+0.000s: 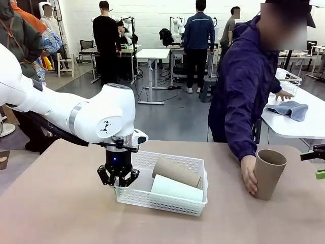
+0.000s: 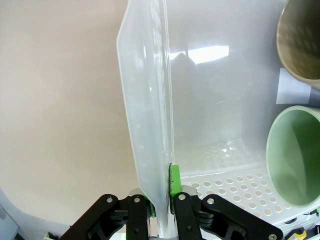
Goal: Clean and organize the cups into the basket.
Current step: Pick up the Reusable plastic cup from the right side of the table and stack it inside the Organizing basket in the center of the table.
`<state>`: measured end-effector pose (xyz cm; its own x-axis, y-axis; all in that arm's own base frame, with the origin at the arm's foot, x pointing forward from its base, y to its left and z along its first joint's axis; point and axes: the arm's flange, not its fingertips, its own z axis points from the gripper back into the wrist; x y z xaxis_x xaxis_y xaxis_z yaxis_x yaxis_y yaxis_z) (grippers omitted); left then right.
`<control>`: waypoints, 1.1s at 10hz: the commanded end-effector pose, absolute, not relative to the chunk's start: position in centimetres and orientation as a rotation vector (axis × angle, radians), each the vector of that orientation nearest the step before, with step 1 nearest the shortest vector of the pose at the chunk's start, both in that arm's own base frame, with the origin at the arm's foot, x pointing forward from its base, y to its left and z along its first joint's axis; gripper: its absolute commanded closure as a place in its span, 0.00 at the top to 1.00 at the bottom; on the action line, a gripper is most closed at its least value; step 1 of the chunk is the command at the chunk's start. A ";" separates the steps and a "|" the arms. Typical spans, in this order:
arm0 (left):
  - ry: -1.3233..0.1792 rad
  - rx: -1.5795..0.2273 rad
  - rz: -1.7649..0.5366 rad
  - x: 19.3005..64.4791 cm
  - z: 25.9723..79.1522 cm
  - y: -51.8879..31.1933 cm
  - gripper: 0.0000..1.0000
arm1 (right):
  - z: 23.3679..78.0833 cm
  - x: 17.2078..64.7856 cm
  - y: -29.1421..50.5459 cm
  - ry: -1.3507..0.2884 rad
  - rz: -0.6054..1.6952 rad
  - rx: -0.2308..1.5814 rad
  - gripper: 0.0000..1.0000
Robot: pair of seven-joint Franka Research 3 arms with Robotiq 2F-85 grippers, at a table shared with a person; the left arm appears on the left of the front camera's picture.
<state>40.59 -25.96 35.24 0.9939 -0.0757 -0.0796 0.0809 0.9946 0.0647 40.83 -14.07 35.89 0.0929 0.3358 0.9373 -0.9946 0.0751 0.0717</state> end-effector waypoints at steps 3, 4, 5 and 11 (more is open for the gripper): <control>0.073 0.067 -0.076 40.6 35.4 -26.0 0.00 | 35.9 40.8 -14.0 -0.923 1.244 0.937 1.00; 0.073 0.067 -0.076 40.6 35.4 -26.0 0.00 | 35.9 40.8 -14.0 -0.923 1.244 0.937 1.00; 0.073 0.067 -0.076 40.6 35.4 -26.0 0.00 | 35.9 40.8 -14.1 -0.923 1.248 0.948 1.00; 0.073 0.067 -0.076 40.6 35.4 -26.0 0.00 | 26.3 47.6 -11.0 -0.765 1.241 1.038 1.00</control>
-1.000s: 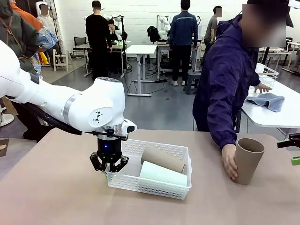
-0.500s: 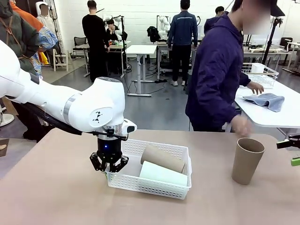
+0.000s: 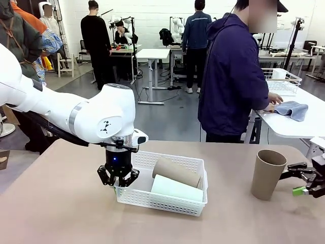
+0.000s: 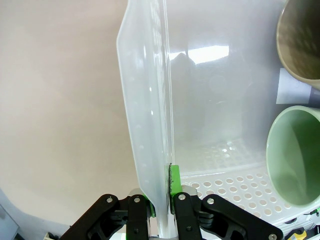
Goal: Clean and organize the cups into the basket.
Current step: Pick up the Reusable plastic cup from the right side of the table and stack it inside the Organizing basket in the center of the table.
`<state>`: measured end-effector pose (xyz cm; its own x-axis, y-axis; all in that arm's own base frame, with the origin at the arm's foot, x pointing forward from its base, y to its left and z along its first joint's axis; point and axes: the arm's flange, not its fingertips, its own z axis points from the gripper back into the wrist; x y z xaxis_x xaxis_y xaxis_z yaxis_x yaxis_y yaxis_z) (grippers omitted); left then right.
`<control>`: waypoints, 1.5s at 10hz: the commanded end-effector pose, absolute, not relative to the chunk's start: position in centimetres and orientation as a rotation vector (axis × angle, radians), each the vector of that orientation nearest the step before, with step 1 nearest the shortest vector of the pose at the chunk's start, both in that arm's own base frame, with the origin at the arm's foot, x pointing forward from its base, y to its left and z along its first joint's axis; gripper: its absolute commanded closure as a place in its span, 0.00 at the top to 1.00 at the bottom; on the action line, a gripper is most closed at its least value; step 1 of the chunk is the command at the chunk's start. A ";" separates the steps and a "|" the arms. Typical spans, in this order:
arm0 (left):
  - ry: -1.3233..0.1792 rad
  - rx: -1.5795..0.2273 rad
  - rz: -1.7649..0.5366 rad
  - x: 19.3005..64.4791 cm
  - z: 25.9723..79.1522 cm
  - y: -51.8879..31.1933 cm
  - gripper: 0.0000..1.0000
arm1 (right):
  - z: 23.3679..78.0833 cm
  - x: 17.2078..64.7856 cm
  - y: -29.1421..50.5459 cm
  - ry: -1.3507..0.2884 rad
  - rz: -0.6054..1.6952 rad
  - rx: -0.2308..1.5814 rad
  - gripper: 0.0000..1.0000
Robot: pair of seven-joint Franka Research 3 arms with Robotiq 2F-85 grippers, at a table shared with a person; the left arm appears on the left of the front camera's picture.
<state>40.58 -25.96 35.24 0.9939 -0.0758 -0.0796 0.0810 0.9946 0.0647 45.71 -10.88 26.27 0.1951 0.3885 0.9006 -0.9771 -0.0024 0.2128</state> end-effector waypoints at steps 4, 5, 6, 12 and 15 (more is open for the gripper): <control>0.073 0.067 -0.076 40.6 35.4 -26.0 0.00 | 24.2 49.2 -9.0 -0.724 1.274 1.067 1.00; 0.073 0.067 -0.076 40.6 35.4 -26.0 0.00 | 23.9 49.0 -8.6 -0.729 1.301 1.080 1.00; 0.073 0.067 -0.076 40.6 35.4 -26.0 0.00 | 23.7 48.7 -8.1 -0.736 1.380 1.121 1.00; 0.073 0.067 -0.076 40.6 35.4 -26.0 0.00 | 23.2 48.8 -4.9 -0.755 1.510 1.189 1.00; 0.073 0.067 -0.076 40.6 35.4 -26.0 0.00 | 22.6 49.0 -2.7 -0.747 1.547 1.198 1.00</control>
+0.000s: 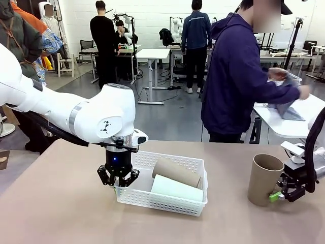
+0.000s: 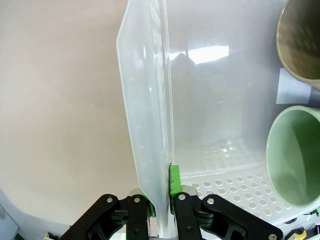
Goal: Clean and organize the cups into the basket.
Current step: Pick up the Reusable plastic cup from the right side of the table and stack it inside the Organizing basket in the center of the table.
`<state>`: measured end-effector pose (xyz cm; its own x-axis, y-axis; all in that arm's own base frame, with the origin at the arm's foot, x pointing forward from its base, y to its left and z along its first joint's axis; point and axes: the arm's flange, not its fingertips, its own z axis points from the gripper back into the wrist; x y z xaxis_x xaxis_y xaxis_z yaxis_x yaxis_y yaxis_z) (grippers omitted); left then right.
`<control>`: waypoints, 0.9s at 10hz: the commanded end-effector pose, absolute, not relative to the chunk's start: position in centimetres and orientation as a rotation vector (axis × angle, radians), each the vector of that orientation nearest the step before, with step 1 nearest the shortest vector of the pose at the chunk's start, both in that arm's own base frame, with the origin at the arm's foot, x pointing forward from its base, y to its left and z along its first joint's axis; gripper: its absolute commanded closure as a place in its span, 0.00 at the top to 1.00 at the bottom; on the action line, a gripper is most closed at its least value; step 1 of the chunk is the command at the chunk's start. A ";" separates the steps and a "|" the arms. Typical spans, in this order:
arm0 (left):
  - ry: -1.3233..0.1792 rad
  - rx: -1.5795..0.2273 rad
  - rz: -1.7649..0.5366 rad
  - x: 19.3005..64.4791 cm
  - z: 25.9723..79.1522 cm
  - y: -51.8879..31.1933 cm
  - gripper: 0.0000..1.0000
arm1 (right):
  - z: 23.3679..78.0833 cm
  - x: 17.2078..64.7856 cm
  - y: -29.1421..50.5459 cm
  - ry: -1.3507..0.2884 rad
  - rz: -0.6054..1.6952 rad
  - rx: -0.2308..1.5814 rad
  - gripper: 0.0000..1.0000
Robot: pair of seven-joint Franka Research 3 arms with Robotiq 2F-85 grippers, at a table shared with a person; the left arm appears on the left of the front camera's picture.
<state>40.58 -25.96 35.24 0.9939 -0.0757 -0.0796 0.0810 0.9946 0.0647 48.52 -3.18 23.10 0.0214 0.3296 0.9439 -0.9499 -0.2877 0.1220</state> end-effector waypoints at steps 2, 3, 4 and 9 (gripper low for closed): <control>0.073 0.067 -0.076 40.6 35.4 -26.0 0.00 | 22.4 49.1 -1.6 -0.740 1.560 1.210 1.00; 0.073 0.067 -0.076 40.6 35.4 -26.0 0.00 | 22.3 48.8 -1.4 -0.727 1.598 1.212 1.00; 0.073 0.067 -0.076 40.6 35.4 -26.0 0.00 | 22.4 48.9 -1.4 -0.735 1.599 1.214 0.40; 0.073 0.067 -0.076 40.6 35.4 -26.0 0.00 | 29.2 45.7 -3.4 -0.812 1.216 1.112 0.00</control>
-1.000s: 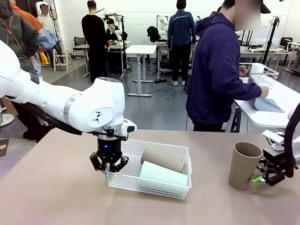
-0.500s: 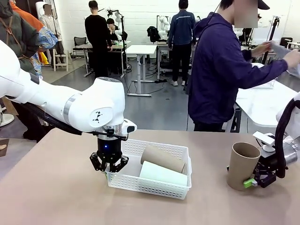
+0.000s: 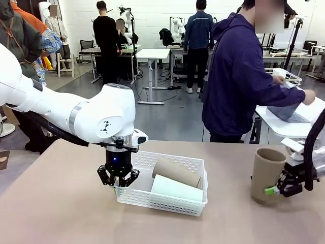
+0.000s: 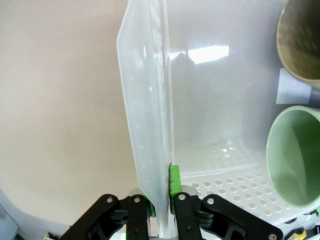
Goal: Clean and organize the cups into the basket.
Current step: Pick up the Reusable plastic cup from the right side of the table and stack it inside the Organizing basket in the center of the table.
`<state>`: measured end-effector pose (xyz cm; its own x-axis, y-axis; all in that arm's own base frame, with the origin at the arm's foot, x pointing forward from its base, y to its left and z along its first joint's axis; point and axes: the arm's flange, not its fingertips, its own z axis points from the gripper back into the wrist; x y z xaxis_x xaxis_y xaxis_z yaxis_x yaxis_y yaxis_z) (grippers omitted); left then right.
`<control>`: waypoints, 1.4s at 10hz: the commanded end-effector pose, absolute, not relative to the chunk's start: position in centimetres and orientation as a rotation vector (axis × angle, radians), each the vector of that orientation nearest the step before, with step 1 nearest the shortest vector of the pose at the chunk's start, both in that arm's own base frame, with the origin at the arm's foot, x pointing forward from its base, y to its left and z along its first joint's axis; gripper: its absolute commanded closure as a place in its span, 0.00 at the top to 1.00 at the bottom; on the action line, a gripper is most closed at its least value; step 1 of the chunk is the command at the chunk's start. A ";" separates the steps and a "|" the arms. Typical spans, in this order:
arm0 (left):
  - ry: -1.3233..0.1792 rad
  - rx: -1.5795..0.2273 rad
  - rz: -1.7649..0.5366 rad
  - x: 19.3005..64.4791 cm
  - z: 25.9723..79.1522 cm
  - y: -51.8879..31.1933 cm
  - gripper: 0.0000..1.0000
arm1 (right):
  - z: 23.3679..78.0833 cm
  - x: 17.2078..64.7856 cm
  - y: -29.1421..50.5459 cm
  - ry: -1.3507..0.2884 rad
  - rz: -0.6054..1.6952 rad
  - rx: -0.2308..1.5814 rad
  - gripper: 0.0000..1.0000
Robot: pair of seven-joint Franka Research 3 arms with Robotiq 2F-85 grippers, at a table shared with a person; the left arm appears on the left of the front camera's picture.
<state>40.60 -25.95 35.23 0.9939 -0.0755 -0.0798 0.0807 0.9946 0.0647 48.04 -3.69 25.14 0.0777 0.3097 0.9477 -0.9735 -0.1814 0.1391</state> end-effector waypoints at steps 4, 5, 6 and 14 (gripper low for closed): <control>0.073 0.067 -0.076 40.6 35.4 -26.0 0.00 | 43.6 40.1 -6.1 -0.857 1.047 1.024 0.00; 0.073 0.067 -0.076 40.6 35.4 -26.0 0.00 | 44.7 39.6 -6.2 -0.837 1.059 1.004 0.00; 0.073 0.067 -0.076 40.6 35.4 -26.0 0.00 | 44.8 39.3 -6.3 -0.808 1.080 0.991 0.00; 0.073 0.067 -0.076 40.6 35.4 -26.0 0.00 | 56.9 36.1 3.4 -0.712 1.327 0.564 0.80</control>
<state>40.59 -25.98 35.21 0.9939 -0.0761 -0.0803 0.0814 0.9946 0.0647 36.99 -2.06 53.65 0.0942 0.5157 0.8516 -0.9866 0.1631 0.0104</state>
